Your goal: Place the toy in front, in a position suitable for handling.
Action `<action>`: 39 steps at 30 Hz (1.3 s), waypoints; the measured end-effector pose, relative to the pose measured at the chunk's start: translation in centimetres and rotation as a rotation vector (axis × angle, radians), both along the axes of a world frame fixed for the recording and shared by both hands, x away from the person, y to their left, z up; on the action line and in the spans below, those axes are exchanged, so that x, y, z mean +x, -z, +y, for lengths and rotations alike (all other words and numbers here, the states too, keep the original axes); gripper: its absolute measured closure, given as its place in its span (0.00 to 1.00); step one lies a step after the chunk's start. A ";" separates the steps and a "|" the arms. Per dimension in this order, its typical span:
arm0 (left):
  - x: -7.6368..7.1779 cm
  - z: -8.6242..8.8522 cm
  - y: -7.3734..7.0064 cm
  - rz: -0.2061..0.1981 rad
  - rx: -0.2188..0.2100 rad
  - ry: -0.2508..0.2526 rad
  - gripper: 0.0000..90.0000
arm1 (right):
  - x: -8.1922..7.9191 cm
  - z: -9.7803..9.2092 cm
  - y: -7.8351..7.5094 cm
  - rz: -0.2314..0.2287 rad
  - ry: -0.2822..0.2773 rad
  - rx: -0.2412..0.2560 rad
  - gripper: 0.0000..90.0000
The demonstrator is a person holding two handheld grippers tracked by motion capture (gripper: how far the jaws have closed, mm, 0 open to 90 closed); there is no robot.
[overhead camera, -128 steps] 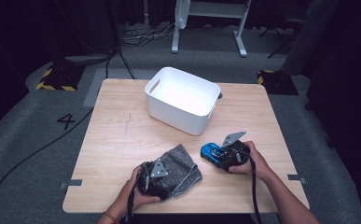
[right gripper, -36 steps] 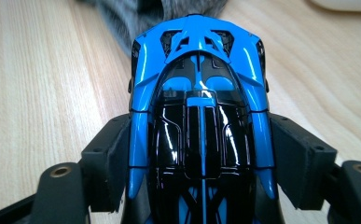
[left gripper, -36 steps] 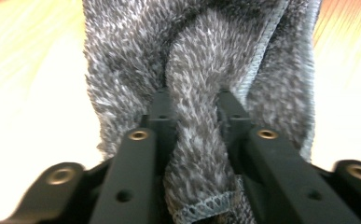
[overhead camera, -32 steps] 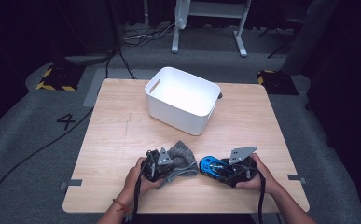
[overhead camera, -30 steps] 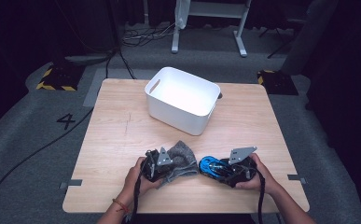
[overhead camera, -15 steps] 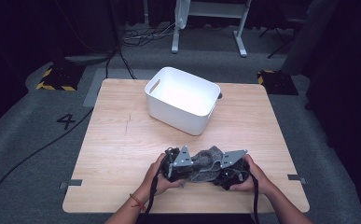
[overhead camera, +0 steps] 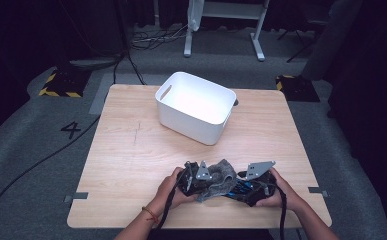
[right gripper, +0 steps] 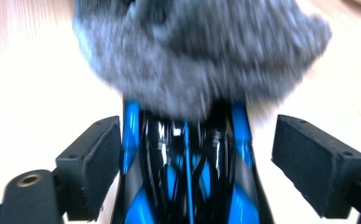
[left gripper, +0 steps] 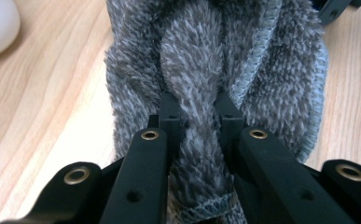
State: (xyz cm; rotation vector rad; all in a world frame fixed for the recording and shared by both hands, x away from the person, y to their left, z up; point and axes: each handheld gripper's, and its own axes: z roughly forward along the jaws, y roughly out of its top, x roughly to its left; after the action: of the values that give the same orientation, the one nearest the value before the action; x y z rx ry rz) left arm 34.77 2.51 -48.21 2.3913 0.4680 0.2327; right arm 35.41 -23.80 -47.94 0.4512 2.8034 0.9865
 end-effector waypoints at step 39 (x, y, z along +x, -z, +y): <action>0.5 -3.8 -1.2 0.041 -0.133 0.060 0.85 | -0.4 -2.2 2.0 -0.026 0.038 0.081 0.16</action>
State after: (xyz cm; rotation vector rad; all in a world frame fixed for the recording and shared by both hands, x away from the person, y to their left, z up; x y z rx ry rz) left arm 35.29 -1.33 -46.96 2.2801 0.4167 0.1215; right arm 34.97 -25.97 -49.96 0.4952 2.7293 1.0936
